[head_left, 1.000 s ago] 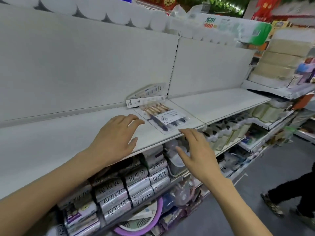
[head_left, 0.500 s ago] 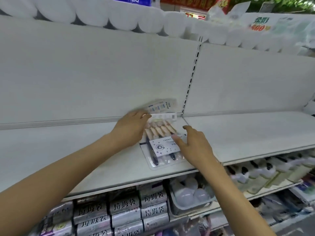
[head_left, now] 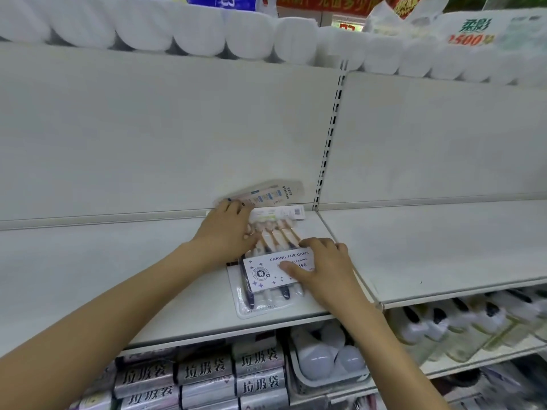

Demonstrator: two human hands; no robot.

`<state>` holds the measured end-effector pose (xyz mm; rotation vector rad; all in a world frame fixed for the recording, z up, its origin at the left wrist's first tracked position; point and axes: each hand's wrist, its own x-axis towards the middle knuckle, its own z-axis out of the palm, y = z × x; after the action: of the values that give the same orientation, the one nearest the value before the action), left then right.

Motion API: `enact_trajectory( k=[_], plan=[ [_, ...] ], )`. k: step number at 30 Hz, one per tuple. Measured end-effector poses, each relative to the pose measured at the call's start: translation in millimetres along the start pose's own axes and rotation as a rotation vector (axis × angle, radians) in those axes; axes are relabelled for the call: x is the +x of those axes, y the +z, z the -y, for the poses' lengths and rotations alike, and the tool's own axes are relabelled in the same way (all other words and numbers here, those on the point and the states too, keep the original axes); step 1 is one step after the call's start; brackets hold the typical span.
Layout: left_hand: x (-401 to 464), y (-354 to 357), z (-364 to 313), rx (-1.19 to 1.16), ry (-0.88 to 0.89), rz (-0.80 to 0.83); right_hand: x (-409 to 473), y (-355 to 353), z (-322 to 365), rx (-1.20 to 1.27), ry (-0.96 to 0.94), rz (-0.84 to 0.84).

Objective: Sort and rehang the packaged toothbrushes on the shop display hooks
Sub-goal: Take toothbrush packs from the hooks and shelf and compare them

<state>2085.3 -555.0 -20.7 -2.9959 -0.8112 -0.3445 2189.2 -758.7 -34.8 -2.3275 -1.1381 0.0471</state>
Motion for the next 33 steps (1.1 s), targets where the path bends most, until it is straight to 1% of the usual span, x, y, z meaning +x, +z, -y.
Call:
enact_trajectory(
  k=[3,6,9,13,15,20,25,28,33],
  plan=[
    [-0.8,-2.5,1.2,0.042,0.001,0.005,-5.4,-0.7,1.8,0.015,-0.014,-0.006],
    [-6.3,0.9,1.3,0.023,0.013,-0.004,-12.3,-2.3,2.1,0.034,-0.027,0.002],
    [-9.3,2.9,3.7,-0.032,-0.036,0.031,-19.6,-3.3,2.7,0.066,-0.035,0.022],
    [-4.9,-2.7,9.9,-0.031,-0.115,0.062,-26.6,-4.1,5.0,0.115,-0.042,0.052],
    [-5.2,-4.7,13.5,-0.011,-0.096,0.074,-28.9,-4.8,7.2,0.132,-0.042,0.059],
    [-11.3,-5.9,18.0,-0.084,-0.051,0.089,-33.0,-3.6,12.5,0.157,-0.042,0.067],
    [-22.3,-11.0,30.9,-0.076,-0.029,0.065,-36.5,-2.9,17.9,0.174,-0.017,0.091],
    [-33.6,-12.0,39.4,-0.037,-0.014,0.036,-37.1,-5.0,21.7,0.188,0.017,0.138],
    [-54.2,-15.3,51.4,-0.003,-0.018,-0.001,-42.3,-6.0,35.7,0.286,0.057,0.228]
  ],
)
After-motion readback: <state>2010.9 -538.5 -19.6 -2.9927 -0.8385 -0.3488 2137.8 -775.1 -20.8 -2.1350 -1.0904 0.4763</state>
